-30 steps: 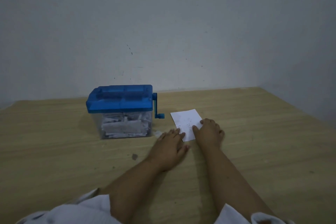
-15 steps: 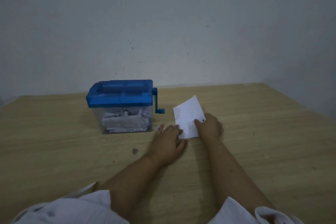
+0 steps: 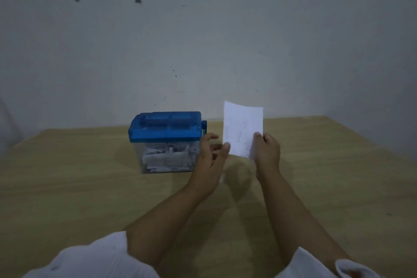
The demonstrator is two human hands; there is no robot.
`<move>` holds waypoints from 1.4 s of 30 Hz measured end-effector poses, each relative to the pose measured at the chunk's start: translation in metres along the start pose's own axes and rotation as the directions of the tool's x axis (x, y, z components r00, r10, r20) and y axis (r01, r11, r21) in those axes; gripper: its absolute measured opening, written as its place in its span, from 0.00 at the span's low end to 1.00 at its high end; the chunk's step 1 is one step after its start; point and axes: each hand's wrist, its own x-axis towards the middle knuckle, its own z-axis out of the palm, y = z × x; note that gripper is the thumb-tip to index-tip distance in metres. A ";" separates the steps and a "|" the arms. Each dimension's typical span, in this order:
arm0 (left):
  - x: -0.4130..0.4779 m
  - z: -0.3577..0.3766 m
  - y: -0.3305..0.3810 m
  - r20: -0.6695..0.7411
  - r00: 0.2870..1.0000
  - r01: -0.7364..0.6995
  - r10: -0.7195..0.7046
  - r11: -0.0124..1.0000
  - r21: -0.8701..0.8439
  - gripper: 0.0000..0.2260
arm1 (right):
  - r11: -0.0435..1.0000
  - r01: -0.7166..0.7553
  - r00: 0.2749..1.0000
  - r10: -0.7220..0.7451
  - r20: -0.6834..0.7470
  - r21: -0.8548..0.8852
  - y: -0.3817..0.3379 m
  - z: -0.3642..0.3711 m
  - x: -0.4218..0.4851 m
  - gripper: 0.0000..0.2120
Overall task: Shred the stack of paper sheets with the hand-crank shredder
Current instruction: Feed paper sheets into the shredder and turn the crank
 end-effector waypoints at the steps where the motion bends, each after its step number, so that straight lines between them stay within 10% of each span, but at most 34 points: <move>1: 0.003 -0.007 0.011 -0.037 0.999 -0.007 0.004 0.998 -0.065 0.18 | 0.999 0.032 0.999 -0.032 0.024 0.005 -0.008 0.007 -0.005 0.12; 8: 0.042 -0.089 0.040 -0.212 0.977 -0.001 0.030 0.991 0.137 0.08 | 0.990 0.140 0.944 -0.138 0.300 0.014 -0.066 0.062 -0.037 0.06; 12: 0.058 -0.138 0.039 -0.280 0.960 0.048 0.000 0.985 0.165 0.09 | 0.992 0.009 0.889 -0.067 0.453 0.129 -0.084 0.087 -0.044 0.19; 19: 0.090 -0.188 0.033 -0.113 0.984 0.141 -0.138 0.990 0.021 0.06 | 0.991 0.004 0.885 -0.064 0.462 0.131 -0.104 0.118 -0.022 0.20; 42: 0.099 -0.178 -0.006 -0.270 0.958 0.109 -0.094 0.993 0.042 0.27 | 0.984 0.178 0.826 -0.157 0.542 0.013 -0.077 0.131 0.010 0.16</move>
